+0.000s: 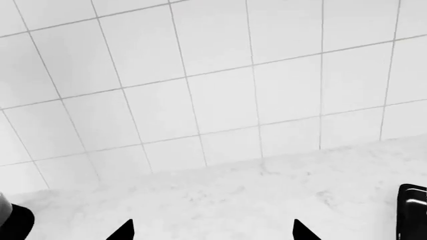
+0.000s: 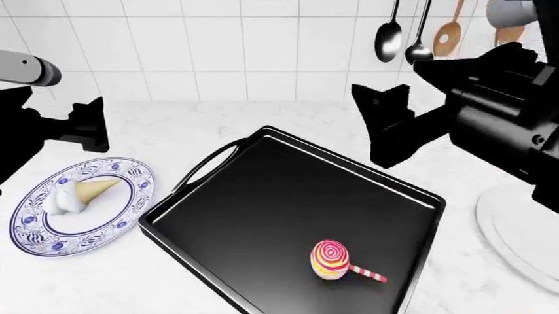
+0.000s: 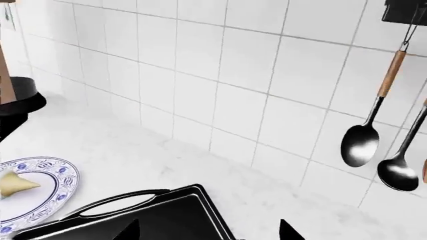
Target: Move the dessert items from the plate to the tray.
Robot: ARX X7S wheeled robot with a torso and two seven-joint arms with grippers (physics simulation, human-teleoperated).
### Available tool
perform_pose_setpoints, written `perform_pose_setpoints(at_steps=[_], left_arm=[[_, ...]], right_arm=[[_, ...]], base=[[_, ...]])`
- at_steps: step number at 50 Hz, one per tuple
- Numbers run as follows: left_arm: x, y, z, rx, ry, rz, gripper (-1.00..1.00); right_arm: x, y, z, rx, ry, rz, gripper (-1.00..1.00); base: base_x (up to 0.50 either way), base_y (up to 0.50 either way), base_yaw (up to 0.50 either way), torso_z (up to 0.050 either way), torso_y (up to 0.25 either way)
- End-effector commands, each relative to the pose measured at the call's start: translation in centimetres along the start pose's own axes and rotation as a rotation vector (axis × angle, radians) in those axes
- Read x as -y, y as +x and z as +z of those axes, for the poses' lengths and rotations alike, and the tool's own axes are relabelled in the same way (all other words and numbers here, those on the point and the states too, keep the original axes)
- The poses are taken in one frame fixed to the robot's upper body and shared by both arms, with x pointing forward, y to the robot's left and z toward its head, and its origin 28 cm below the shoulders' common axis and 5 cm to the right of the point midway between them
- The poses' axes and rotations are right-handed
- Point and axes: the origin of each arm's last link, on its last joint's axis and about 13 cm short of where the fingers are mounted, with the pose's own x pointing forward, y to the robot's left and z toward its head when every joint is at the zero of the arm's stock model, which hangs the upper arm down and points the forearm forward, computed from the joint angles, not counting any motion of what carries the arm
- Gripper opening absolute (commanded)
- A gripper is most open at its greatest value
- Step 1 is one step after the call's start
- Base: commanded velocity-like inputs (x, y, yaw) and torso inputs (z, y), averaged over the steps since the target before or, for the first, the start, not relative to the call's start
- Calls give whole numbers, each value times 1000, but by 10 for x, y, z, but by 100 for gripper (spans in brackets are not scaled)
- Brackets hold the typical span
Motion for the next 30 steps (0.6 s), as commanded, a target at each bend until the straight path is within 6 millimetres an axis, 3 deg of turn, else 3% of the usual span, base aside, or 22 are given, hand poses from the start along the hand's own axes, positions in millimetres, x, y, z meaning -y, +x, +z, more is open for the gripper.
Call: perform_pose_setpoints(at_steps=[1, 6, 13, 22, 30], left_arm=[[3, -8, -43, -91, -36, 52, 100], [1, -12, -53, -115, -39, 68, 100], [-8, -22, -42, -166, -5, -8, 100], [-28, -44, 21, -269, 58, -155, 100], [-31, -54, 34, -403, 113, -182, 100]], right_arm=[[22, 3, 19, 228, 103, -215, 100], [24, 2, 19, 240, 117, -230, 100], [24, 1, 17, 233, 128, -227, 100], [26, 7, 9, 213, 146, -208, 100], [30, 16, 1, 202, 173, -180, 100]], base=[[0, 0, 0, 0, 0], [0, 0, 0, 0, 0], [0, 0, 0, 0, 0], [0, 0, 0, 0, 0], [0, 0, 0, 0, 0]])
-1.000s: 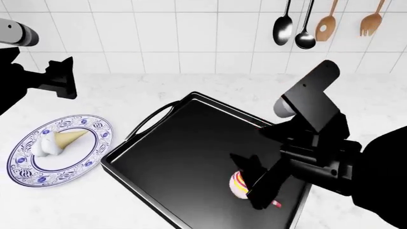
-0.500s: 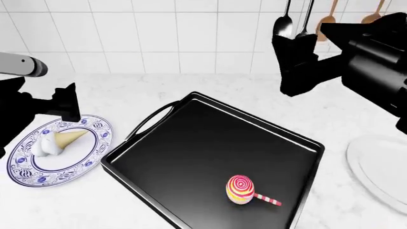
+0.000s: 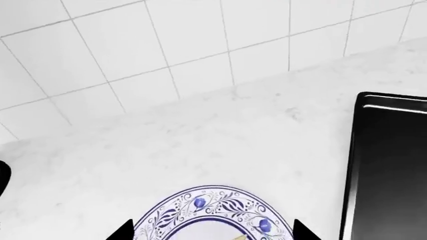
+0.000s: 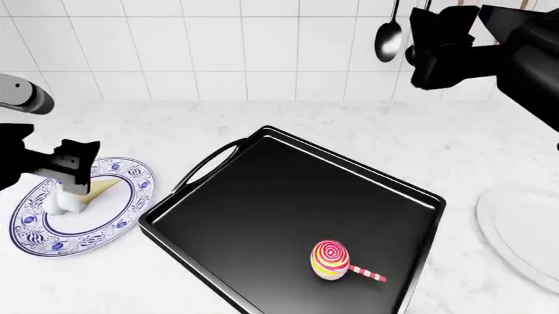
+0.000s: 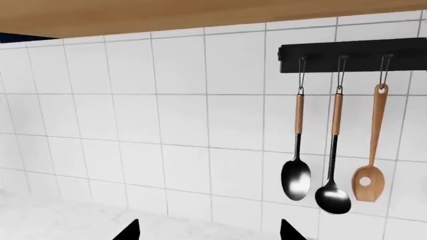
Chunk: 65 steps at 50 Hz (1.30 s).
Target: Move the dessert items from the plate to the tray.
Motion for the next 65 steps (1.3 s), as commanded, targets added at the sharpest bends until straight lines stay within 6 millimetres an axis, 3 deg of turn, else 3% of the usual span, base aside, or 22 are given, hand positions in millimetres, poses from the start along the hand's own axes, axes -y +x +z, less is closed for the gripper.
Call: perform_pose_setpoints(at_steps=[1, 6, 12, 19, 39, 65], left_arm=[[-12, -28, 14, -164, 53, -25, 100], [-26, -21, 1, -237, 90, 144, 100], [-31, -20, -6, -283, 112, 204, 100], [-23, -12, -16, -331, 129, 151, 100], [-8, 27, 9, -219, 177, 67, 100], [-4, 30, -13, -261, 139, 26, 100]], right_arm=[[5, 8, -10, -9, 36, 14, 100], [7, 6, -14, -17, 40, 11, 100], [7, 3, -14, -18, 38, 9, 100], [7, 4, -15, -19, 39, 14, 100], [6, 0, -18, -32, 34, 17, 100], [5, 1, -18, -44, 27, 24, 100]], base=[[0, 0, 0, 0, 0], [0, 0, 0, 0, 0], [0, 0, 0, 0, 0], [0, 0, 0, 0, 0], [0, 0, 0, 0, 0], [0, 0, 0, 0, -62]])
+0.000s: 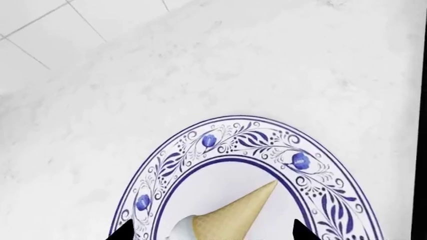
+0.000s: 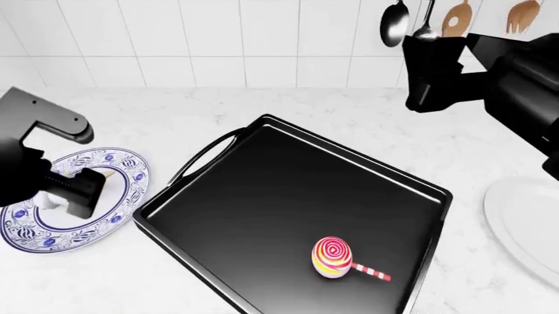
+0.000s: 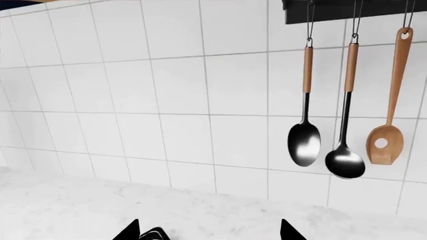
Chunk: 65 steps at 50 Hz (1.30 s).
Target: Move the dessert items from the plate to the tray.
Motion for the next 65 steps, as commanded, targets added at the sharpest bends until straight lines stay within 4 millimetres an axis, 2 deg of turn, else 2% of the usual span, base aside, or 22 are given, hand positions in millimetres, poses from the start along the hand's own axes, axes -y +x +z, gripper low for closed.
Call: perform_pose_setpoints(at_steps=[1, 65], left_arm=[[2, 2, -7, -1, -28, -9, 100], [-3, 9, -30, 48, -130, 39, 100]], right_arm=[[-2, 1, 2, -3, -6, 4, 100], [-5, 5, -2, -33, -16, 14, 100]], base=[[0, 0, 0, 0, 0], [0, 0, 0, 0, 0]])
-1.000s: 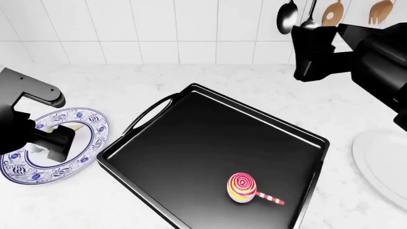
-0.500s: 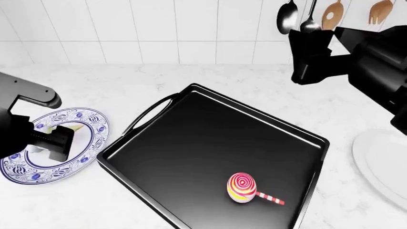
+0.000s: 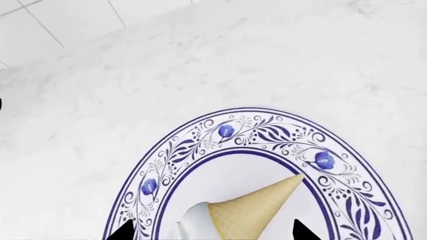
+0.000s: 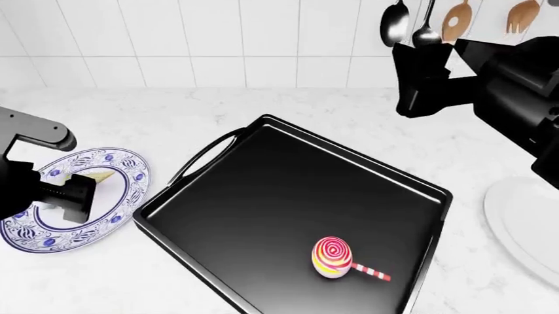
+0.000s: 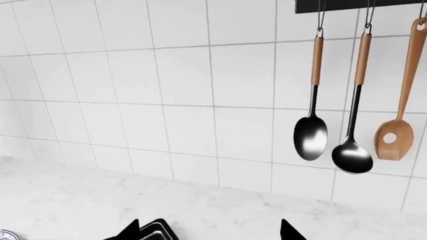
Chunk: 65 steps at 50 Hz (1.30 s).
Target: Move the dessert items from the plate to the tray.
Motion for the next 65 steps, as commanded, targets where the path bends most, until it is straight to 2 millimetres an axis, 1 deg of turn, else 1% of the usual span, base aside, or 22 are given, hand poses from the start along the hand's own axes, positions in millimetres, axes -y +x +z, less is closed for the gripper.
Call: perform_pose_setpoints(at_steps=[1, 6, 16, 23, 27, 37, 38, 46, 50, 60, 62, 65], left_arm=[[-1, 2, -3, 17, -3, 10, 100], [1, 5, -1, 35, 1, 2, 100], [2, 5, -2, 34, -13, -2, 100], [3, 5, -6, 25, 0, -10, 100], [4, 5, -9, 5, 17, -22, 100], [2, 6, -12, -2, -7, -9, 100], [2, 6, -12, -3, -11, -3, -100], [1, 5, -8, 18, -14, 13, -100], [-3, 1, 0, 80, -26, 37, -100], [-6, -12, 19, 158, -28, 44, -100], [-3, -14, 25, 188, -20, 35, -100], [5, -17, 36, 223, 7, -15, -100]], right_arm=[[-1, 1, 1, -2, -3, 3, 100], [-1, 1, 0, -5, -4, 4, 100], [-1, 1, -1, -9, -3, 5, 100], [-1, 1, -2, -10, -3, 6, 100], [-2, 2, -2, -11, -2, 7, 100], [-2, 2, -3, -13, 0, 8, 100], [-2, 2, -3, -13, 0, 7, 100], [-1, 2, -3, -14, 1, 7, 100], [-1, 2, -3, -13, 2, 7, 100], [-1, 3, -3, -13, 5, 9, 100], [-2, 3, -2, -13, 4, 9, 100], [-2, 3, -2, -11, 4, 9, 100]], base=[[0, 0, 0, 0, 0], [0, 0, 0, 0, -185], [0, 0, 0, 0, 0], [0, 0, 0, 0, 0], [0, 0, 0, -2, -207], [0, 0, 0, -1, -24], [0, 0, 0, 0, 0], [0, 0, 0, 0, 0], [0, 0, 0, 0, 0], [0, 0, 0, -17, 249], [0, 0, 0, -19, 250], [4, 0, 0, -19, 250]])
